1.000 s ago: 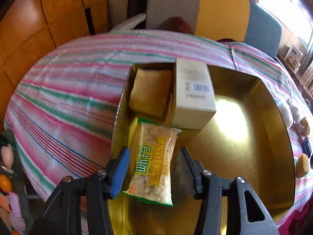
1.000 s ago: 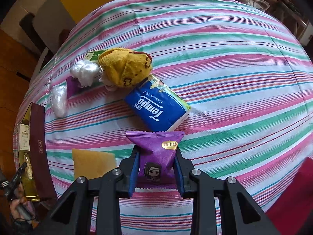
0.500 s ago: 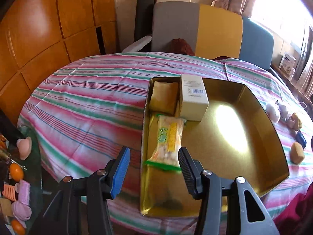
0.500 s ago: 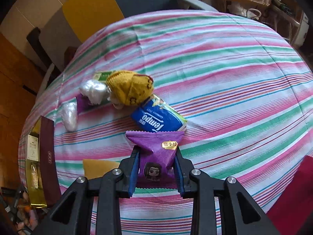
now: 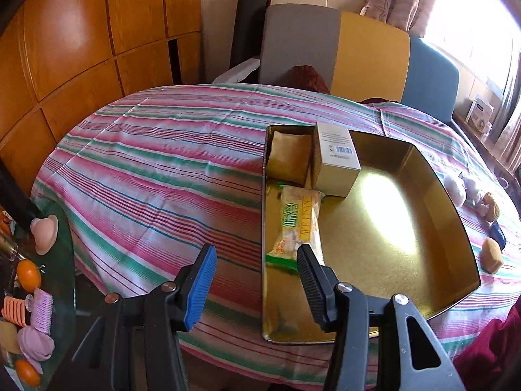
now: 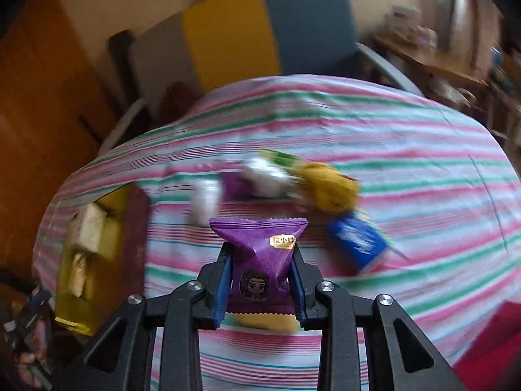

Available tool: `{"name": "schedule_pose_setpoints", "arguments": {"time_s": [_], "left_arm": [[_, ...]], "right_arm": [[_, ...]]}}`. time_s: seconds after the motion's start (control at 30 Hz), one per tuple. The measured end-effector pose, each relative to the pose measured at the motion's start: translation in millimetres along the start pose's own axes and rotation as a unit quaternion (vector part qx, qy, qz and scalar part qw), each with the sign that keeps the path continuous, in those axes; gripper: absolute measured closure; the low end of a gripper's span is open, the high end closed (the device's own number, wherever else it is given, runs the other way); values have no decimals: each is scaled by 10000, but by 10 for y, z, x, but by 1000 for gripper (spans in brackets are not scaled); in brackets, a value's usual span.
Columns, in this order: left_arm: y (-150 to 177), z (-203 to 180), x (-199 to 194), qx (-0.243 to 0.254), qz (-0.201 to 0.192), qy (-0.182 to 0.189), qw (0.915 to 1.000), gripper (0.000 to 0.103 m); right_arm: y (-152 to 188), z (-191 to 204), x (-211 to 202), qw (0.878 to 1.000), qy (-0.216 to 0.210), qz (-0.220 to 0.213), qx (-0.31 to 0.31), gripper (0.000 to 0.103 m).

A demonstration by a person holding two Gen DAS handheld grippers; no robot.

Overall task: Organize objects
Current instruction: 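Drop the purple packet into the tray with the right gripper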

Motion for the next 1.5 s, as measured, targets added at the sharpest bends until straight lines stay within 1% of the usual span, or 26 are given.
{"name": "schedule_pose_setpoints", "arguments": {"time_s": [0.1, 0.17, 0.2, 0.3, 0.37, 0.43, 0.5, 0.53, 0.6, 0.67, 0.7, 0.77, 0.83, 0.9, 1.0, 1.1, 1.2, 1.27, 1.37, 1.4, 1.5], "left_arm": [[-7, 167, -36, -37, -20, -156, 9999, 51], [-3, 322, -49, -196, -43, -254, 9995, 51], [2, 375, -53, -265, -47, -286, 9992, 51], [16, 528, -42, -505, -65, -328, 9982, 51], [29, 584, -23, -599, -64, -318, 9977, 51], [58, 616, 13, -651, -11, -275, 9975, 51], [77, 641, 51, -705, 55, -228, 9972, 51], [84, 643, 59, -714, 74, -197, 9972, 51], [94, 654, 82, -735, 116, -168, 9971, 51], [99, 659, 83, -761, 124, -128, 9969, 51], [99, 652, 82, -745, 120, -128, 9971, 51], [101, 638, 84, -738, 120, -129, 9971, 51], [103, 619, 75, -710, 109, -146, 9973, 51], [100, 597, 55, -672, 74, -165, 9976, 51], [83, 546, 31, -556, 2, -189, 9983, 51], [75, 495, 11, -466, -23, -172, 9988, 51], [54, 414, -45, -321, -104, -166, 9993, 51], [38, 345, -92, -190, -174, -179, 9995, 51], [11, 218, -167, 49, -327, -242, 9992, 51], [4, 167, -189, 125, -363, -221, 9990, 51], [-5, 46, -209, 202, -350, -61, 9992, 51]], "right_arm": [[10, 715, 101, 9968, -508, 75, -612, 71], [78, 1237, 235, 9913, -875, 199, -958, 71], [120, 1437, 305, 9884, -1038, 278, -1075, 71], [346, 2154, 589, 9749, -1485, 606, -1542, 71], [545, 2601, 787, 9635, -1763, 862, -1823, 71], [749, 2977, 1010, 9527, -1937, 1135, -2049, 71], [943, 3254, 1224, 9425, -2043, 1448, -2215, 71], [1047, 3380, 1321, 9362, -2082, 1607, -2332, 70], [1192, 3531, 1453, 9305, -2129, 1776, -2395, 68], [1275, 3584, 1549, 9290, -2164, 1900, -2324, 67], [1307, 3587, 1579, 9278, -2217, 1965, -2269, 64], [1358, 3567, 1637, 9254, -2269, 2042, -2246, 53], [1368, 3550, 1615, 9257, -2320, 2010, -2208, 49], [1370, 3514, 1603, 9266, -2378, 2002, -2115, 48], [1324, 3437, 1526, 9301, -2417, 1910, -2002, 42], [1223, 3316, 1399, 9377, -2398, 1696, -1858, 35], [1096, 3184, 1212, 9465, -2359, 1348, -1738, 27], [1000, 3057, 1072, 9531, -2259, 1081, -1698, 19], [859, 2799, 898, 9628, -2006, 766, -1643, 15], [806, 2714, 855, 9654, -1925, 689, -1616, 14], [644, 2300, 701, 9750, -1623, 467, -1446, 12]]}}
Point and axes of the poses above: each gripper's, at about its wrist camera, not at the fingertips, and x roughly the way its jaws point, z to its left, y to its underside, the point moved 4 cm from there along x, roughly the way its jaws point, and after that the axes turned 2 degrees about z, right-handed, at the moved point
